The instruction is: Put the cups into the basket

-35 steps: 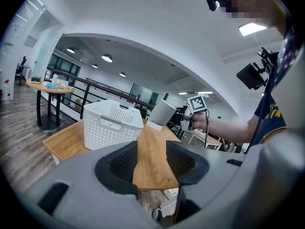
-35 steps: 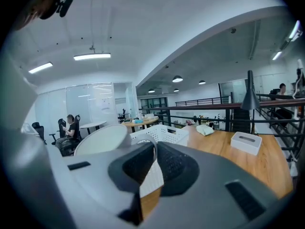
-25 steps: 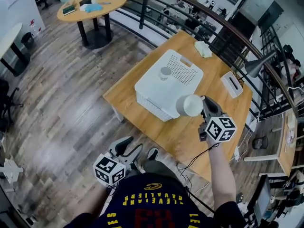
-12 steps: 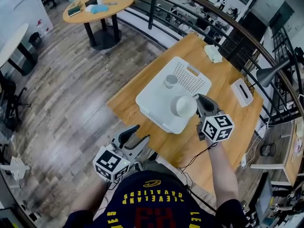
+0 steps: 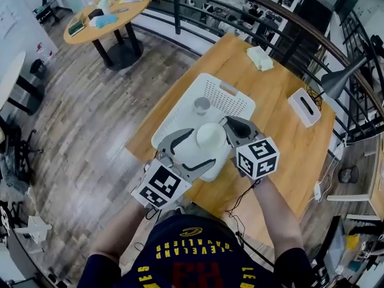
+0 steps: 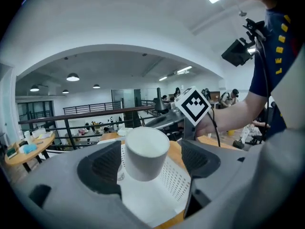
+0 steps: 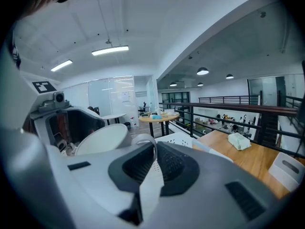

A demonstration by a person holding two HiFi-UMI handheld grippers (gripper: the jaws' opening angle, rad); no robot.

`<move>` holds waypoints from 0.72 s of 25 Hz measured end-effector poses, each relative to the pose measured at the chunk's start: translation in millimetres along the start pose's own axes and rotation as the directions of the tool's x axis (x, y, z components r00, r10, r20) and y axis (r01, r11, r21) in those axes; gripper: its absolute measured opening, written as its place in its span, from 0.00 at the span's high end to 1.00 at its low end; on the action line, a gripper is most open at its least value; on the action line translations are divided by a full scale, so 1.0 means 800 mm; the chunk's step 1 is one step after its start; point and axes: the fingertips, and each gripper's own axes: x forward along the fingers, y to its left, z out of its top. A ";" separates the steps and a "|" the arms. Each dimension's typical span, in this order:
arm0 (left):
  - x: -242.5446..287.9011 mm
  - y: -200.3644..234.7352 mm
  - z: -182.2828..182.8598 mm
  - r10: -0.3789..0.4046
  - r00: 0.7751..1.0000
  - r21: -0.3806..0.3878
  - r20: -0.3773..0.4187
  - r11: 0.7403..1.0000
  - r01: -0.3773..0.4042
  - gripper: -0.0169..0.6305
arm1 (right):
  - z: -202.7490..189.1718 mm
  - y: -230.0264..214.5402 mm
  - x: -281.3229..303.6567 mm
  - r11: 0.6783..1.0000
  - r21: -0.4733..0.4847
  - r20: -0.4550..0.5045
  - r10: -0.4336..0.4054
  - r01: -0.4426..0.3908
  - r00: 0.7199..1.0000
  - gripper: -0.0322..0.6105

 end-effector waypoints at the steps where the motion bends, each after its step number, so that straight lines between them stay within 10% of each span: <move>1: 0.007 0.003 -0.003 0.001 1.000 0.013 -0.020 1.000 -0.001 0.38 | 0.000 -0.003 0.001 1.000 -0.001 -0.005 0.001 -0.001 1.000 0.90; 18: 0.081 0.017 -0.037 -0.171 0.969 0.160 -0.179 0.967 0.200 0.36 | -0.032 -0.039 0.013 0.993 0.097 -0.073 -0.054 0.061 0.996 0.90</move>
